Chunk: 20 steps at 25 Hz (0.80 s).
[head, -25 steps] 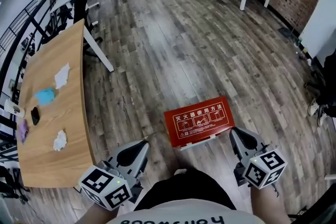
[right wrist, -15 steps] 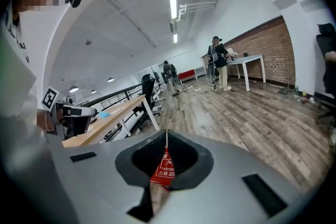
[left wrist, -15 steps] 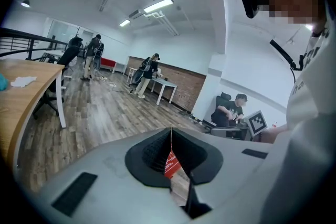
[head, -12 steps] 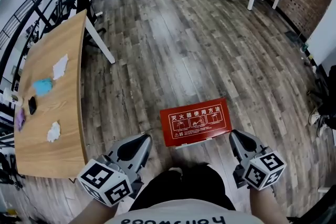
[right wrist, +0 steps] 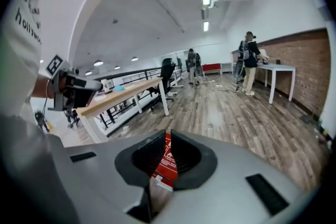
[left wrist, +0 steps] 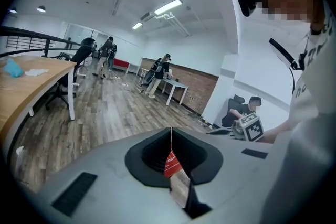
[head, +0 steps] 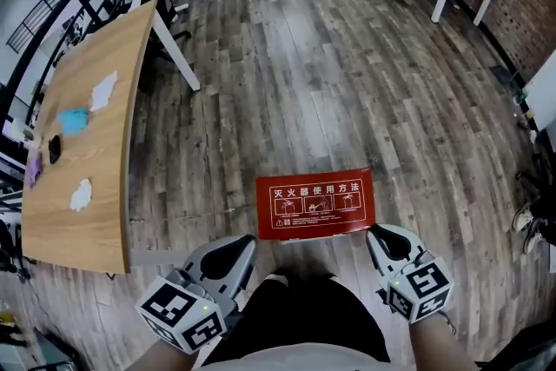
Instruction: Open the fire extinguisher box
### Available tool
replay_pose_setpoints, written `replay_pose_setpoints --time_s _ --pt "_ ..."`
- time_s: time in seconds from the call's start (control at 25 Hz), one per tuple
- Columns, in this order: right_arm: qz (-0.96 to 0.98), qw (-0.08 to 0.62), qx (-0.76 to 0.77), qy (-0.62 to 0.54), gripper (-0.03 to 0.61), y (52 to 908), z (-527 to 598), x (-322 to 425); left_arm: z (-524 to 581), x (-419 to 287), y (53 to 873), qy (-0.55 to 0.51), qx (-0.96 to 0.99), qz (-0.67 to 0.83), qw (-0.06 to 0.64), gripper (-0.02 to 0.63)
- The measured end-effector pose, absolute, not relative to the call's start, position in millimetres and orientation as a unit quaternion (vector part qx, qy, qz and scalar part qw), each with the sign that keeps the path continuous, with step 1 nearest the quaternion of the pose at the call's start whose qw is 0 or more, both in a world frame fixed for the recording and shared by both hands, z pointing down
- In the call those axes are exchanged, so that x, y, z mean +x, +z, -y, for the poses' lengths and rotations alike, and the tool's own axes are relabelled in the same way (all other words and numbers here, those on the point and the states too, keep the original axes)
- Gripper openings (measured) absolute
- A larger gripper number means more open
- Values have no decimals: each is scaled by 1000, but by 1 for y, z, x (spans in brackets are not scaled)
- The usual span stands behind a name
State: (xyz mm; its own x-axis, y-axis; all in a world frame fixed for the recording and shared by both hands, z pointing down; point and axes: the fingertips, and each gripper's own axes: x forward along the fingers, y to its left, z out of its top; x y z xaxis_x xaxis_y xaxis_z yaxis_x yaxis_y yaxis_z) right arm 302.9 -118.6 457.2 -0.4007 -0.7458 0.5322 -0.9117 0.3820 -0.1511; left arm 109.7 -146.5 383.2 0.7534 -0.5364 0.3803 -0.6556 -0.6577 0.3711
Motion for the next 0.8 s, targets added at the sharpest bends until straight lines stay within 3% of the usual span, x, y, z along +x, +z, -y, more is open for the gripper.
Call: replay_pose_setpoints --time_s 0.12,0.2,0.56,0.8 --pt "827 240 472 189 31 492 127 279 149 114 397 117 908 330 231 11" --pt "836 272 442 178 135 527 131 265 156 114 409 114 909 342 209 11" --pt "815 447 362 69 231 664 132 243 170 95 496 121 900 371 194 12" --pt "762 543 341 -98 236 712 138 245 177 81 515 96 896 411 135 12"
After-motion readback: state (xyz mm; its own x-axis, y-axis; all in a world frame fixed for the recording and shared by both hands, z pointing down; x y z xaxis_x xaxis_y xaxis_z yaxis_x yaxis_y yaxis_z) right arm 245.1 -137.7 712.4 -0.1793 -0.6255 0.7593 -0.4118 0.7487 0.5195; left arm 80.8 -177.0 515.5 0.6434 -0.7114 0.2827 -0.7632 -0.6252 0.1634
